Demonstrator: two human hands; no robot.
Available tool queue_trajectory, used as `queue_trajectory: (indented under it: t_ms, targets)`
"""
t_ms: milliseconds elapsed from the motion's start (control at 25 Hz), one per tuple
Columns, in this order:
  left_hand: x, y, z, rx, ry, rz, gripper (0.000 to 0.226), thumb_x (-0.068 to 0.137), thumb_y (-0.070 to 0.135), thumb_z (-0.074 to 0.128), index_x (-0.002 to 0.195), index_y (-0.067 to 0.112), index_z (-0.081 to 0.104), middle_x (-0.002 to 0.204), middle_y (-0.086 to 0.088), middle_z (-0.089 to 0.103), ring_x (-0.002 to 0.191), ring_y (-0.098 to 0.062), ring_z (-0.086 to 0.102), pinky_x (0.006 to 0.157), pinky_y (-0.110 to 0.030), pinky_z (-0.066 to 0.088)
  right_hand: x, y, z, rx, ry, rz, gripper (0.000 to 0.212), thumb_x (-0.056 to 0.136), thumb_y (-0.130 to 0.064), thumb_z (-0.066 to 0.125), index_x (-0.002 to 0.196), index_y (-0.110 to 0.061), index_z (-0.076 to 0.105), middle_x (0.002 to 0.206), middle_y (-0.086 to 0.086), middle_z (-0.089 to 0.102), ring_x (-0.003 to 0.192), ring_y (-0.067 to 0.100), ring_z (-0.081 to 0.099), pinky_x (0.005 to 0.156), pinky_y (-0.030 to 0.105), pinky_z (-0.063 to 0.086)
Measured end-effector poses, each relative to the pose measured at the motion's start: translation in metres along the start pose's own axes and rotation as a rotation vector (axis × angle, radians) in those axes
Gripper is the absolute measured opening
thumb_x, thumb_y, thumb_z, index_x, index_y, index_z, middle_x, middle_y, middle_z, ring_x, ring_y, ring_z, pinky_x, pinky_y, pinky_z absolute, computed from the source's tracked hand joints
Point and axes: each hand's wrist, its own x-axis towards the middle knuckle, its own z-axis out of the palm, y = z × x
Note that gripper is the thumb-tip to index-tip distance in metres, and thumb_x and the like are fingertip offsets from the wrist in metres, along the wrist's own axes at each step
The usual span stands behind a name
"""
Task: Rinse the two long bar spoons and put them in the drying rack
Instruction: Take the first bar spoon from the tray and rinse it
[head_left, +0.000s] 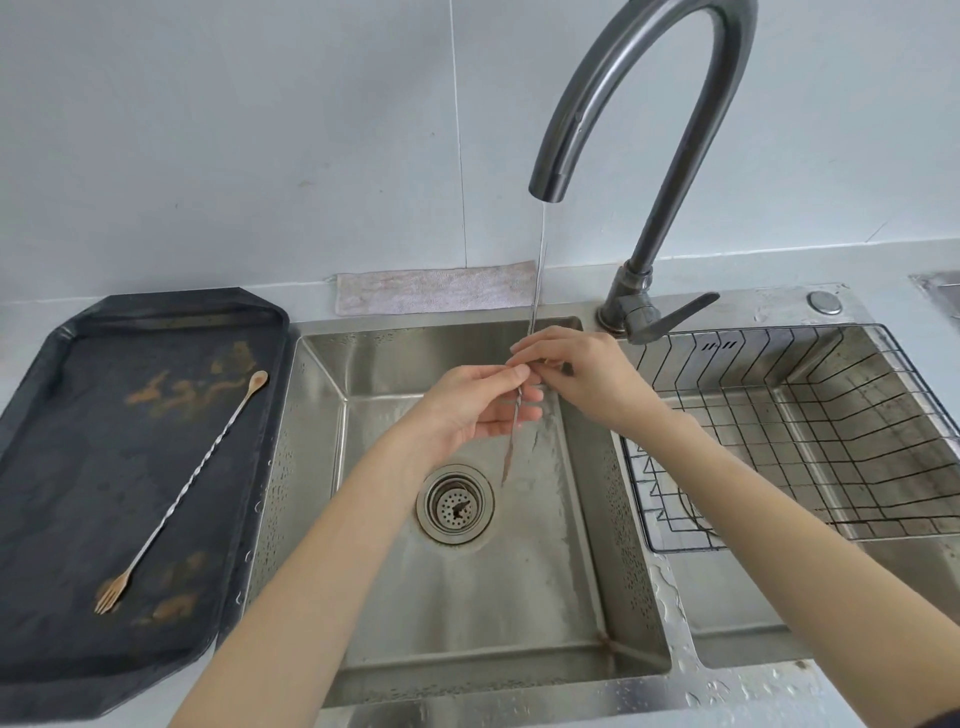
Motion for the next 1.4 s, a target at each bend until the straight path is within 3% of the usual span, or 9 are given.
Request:
queue_trajectory:
  t_ms: [120,320,480,600,760,920,1040,1160,1400]
  targets:
    - [-0.001,-0.001,0.002,0.021,0.031,0.007,0.025,0.095,0.031,0.045,0.081,0.019,0.063,0.063,0.009,0.066,0.051,0.000,0.066,0.048,-0.010,0.050,-0.002,-0.001,0.005,0.087,0.042,0.071,0.018,0.084,0.000,0.061,0.095,-0.005,0.074,0.098,0.011,0.073,0.080,-0.008,0.053,0.073,-0.006,0.038]
    - [0.004,0.002,0.006,0.313,0.240,0.125,0.027,0.097,0.023,0.038,0.082,0.017,0.060,0.072,0.005,0.064,0.049,0.002,0.062,0.047,-0.010,0.045,-0.011,-0.008,0.013,0.199,0.116,0.292,0.017,0.085,-0.009,0.062,0.098,-0.006,0.072,0.085,0.008,0.074,0.070,0.012,0.066,0.064,-0.004,0.041]
    - [0.007,0.009,0.008,0.539,0.396,0.364,0.025,0.093,0.016,0.048,0.115,0.013,0.060,0.100,-0.001,0.066,0.086,-0.012,0.063,0.070,0.000,0.043,-0.020,-0.002,0.027,0.298,0.140,0.442,0.013,0.085,-0.012,0.063,0.095,-0.011,0.072,0.084,0.008,0.074,0.059,-0.017,0.060,0.064,-0.007,0.040]
    - [0.011,0.019,0.014,0.452,0.355,0.440,0.028,0.096,0.013,0.040,0.115,0.010,0.061,0.116,-0.005,0.067,0.100,-0.018,0.066,0.093,-0.027,0.050,-0.026,0.002,0.033,0.343,0.122,0.477,0.014,0.086,-0.011,0.061,0.095,-0.011,0.072,0.082,0.004,0.073,0.057,-0.020,0.058,0.064,-0.007,0.041]
    - [0.016,0.023,0.018,0.384,0.245,0.409,0.033,0.096,0.009,0.036,0.118,0.013,0.060,0.097,0.007,0.066,0.076,0.009,0.064,0.083,-0.011,0.047,-0.024,0.001,0.032,0.372,0.111,0.499,0.019,0.089,-0.009,0.054,0.100,-0.012,0.070,0.077,-0.007,0.067,0.057,-0.019,0.057,0.064,-0.004,0.043]
    - [0.017,0.022,0.020,0.372,0.254,0.419,0.027,0.094,0.012,0.045,0.115,0.011,0.062,0.100,0.002,0.068,0.092,-0.011,0.065,0.091,-0.022,0.047,-0.019,-0.001,0.028,0.367,0.104,0.505,0.024,0.090,-0.009,0.049,0.102,-0.015,0.069,0.077,-0.008,0.067,0.062,-0.011,0.058,0.063,-0.005,0.040]
    - [0.021,0.025,0.020,0.346,0.328,0.477,0.021,0.091,0.014,0.053,0.105,0.006,0.067,0.084,0.000,0.070,0.077,-0.004,0.064,0.092,-0.025,0.048,-0.018,-0.002,0.029,0.350,0.084,0.506,0.025,0.090,-0.011,0.048,0.102,-0.018,0.069,0.075,-0.011,0.065,0.064,-0.007,0.057,0.061,-0.004,0.039]
    - [0.026,0.028,0.020,0.310,0.381,0.488,0.021,0.090,0.020,0.056,0.095,0.007,0.071,0.068,0.011,0.065,0.062,0.009,0.061,0.079,-0.013,0.050,-0.017,-0.002,0.030,0.350,0.069,0.500,0.026,0.090,-0.011,0.047,0.102,-0.018,0.069,0.072,-0.015,0.064,0.071,0.005,0.058,0.062,0.000,0.041]
    - [0.025,0.042,0.020,0.225,0.408,0.470,0.020,0.089,0.029,0.056,0.073,0.029,0.068,0.054,0.019,0.067,0.060,0.000,0.069,0.082,-0.020,0.053,-0.017,-0.005,0.031,0.402,0.062,0.518,0.023,0.091,-0.014,0.047,0.101,-0.019,0.068,0.071,-0.017,0.063,0.072,0.009,0.057,0.072,0.019,0.045]
